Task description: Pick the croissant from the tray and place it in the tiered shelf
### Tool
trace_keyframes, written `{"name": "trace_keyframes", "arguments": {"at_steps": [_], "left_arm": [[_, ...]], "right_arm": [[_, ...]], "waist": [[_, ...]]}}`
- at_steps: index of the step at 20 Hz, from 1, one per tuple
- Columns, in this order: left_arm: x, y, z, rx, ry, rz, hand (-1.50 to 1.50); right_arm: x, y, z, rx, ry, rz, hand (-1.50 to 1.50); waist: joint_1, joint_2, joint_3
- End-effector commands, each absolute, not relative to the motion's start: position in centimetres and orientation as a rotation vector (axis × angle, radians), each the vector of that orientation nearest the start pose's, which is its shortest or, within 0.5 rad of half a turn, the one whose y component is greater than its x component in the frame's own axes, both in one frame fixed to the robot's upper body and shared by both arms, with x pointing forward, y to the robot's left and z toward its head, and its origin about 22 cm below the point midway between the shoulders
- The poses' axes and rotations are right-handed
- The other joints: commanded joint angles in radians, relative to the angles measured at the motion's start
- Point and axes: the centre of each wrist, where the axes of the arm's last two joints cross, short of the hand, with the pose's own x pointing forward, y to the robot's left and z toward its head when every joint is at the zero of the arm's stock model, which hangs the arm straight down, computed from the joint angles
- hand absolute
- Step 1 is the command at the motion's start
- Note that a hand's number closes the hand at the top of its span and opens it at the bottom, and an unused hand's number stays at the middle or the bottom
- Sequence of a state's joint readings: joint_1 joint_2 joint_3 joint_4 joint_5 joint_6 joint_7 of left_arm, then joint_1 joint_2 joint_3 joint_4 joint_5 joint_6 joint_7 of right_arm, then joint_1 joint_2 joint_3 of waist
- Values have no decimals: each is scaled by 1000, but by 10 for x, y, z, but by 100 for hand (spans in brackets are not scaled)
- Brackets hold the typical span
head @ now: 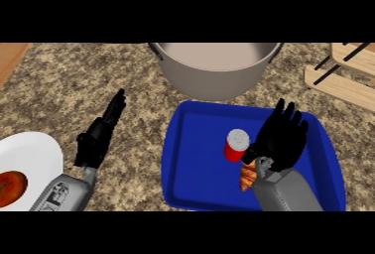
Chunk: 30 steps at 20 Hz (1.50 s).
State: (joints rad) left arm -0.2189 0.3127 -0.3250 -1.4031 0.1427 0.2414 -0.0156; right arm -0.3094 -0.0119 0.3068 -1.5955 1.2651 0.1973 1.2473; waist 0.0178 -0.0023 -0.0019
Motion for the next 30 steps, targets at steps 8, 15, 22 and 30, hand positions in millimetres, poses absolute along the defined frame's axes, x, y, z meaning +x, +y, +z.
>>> {"name": "trace_keyframes", "arguments": {"at_steps": [8,15,22,30], "left_arm": [[291,217,13,105,-1571,-261,0],[290,219,6,118,-1555,-246,0],[291,219,18,105,-1579,-279,0],[282,226,19,111,-1594,-274,0]], "right_arm": [[290,-117,73,-1325,-419,490,-150],[286,-124,61,-1331,-373,482,-150],[274,-123,39,-1312,-352,494,-150],[285,-130,45,-1287,-332,465,-150]], "waist": [[-5,1,0],[-18,1,0],[-8,0,1],[0,-1,1]]}}
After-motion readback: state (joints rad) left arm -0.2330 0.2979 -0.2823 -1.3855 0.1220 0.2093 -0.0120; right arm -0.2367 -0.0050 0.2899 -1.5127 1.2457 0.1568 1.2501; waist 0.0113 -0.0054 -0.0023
